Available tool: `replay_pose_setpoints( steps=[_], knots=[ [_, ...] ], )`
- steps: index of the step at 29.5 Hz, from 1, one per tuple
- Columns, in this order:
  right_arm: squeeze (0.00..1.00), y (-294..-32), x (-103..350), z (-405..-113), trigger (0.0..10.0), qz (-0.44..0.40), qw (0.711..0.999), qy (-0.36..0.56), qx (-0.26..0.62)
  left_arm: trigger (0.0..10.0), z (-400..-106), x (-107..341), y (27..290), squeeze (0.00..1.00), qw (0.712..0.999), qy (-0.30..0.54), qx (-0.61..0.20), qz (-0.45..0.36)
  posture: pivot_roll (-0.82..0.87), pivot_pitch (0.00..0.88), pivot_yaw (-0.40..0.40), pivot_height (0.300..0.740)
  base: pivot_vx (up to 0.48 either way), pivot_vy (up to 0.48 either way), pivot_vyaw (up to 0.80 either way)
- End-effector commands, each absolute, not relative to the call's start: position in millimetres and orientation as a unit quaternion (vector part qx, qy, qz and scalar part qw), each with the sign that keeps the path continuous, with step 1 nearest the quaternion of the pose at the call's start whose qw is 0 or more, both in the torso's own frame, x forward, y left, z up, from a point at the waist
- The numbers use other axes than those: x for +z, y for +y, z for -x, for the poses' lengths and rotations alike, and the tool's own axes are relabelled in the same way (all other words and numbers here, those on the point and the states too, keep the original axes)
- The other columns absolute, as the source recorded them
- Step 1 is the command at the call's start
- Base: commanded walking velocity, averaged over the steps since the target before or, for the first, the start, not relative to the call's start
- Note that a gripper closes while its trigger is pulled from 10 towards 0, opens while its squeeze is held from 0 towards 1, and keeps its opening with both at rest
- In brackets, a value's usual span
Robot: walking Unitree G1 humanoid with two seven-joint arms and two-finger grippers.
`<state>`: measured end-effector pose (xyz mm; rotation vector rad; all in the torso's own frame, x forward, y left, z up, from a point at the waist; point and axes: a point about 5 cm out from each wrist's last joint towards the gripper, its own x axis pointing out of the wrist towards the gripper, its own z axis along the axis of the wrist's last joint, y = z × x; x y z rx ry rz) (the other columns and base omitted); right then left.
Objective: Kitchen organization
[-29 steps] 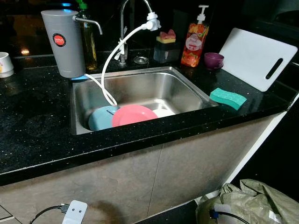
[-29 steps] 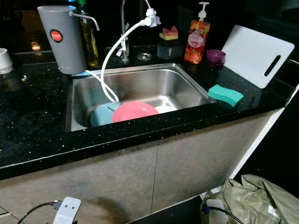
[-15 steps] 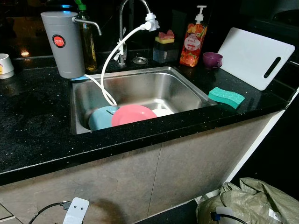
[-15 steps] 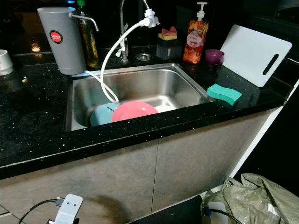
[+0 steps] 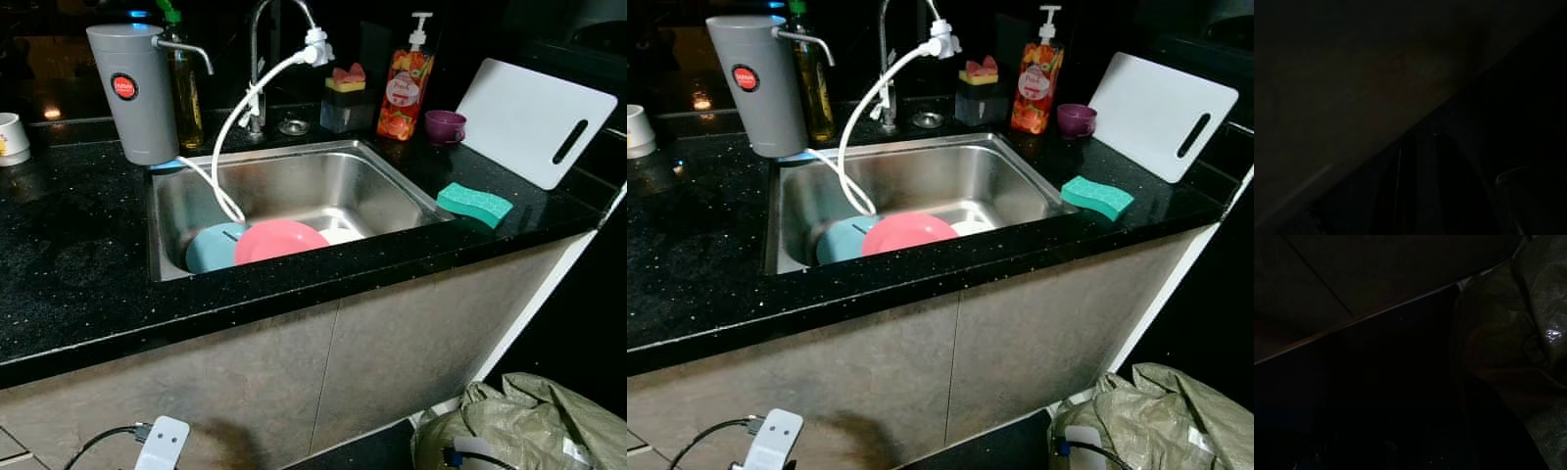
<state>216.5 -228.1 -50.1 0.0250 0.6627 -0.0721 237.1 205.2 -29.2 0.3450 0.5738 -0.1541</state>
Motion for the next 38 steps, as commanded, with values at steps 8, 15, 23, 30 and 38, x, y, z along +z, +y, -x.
replay_pose_setpoints(
  steps=[8,15,23,30,38],
  knots=[
    [0.00,-229.7,-63.0,-195.3,10.0,-0.005,0.932,0.359,-0.046,10.0,-226.1,-41.5,203.0,0.00,0.927,0.311,-0.105,-0.183,0.08,0.144,-0.018,0.740,0.000,0.000,0.00],
    [0.00,-229.4,-73.5,-176.3,10.0,0.020,0.918,0.395,-0.034,10.0,-227.8,-41.4,206.1,0.00,0.930,0.311,-0.081,-0.180,0.07,0.143,-0.016,0.740,0.000,0.000,0.00],
    [0.00,-225.7,-80.8,-164.6,10.0,0.034,0.904,0.426,-0.009,10.0,-216.3,-52.4,215.6,0.00,0.920,0.352,-0.047,-0.168,0.05,0.133,-0.022,0.740,0.000,0.000,0.00],
    [0.00,-229.5,-83.2,-157.8,10.0,0.046,0.898,0.437,-0.019,10.0,-217.1,-52.9,216.6,0.00,0.917,0.357,-0.050,-0.172,0.04,0.127,-0.019,0.740,0.000,0.000,0.00],
    [0.00,-231.7,-78.8,-166.0,10.0,0.058,0.904,0.423,-0.019,10.0,-222.9,-50.1,215.7,0.00,0.922,0.350,-0.044,-0.161,0.04,0.125,-0.027,0.740,0.000,0.000,0.00]
  ],
)
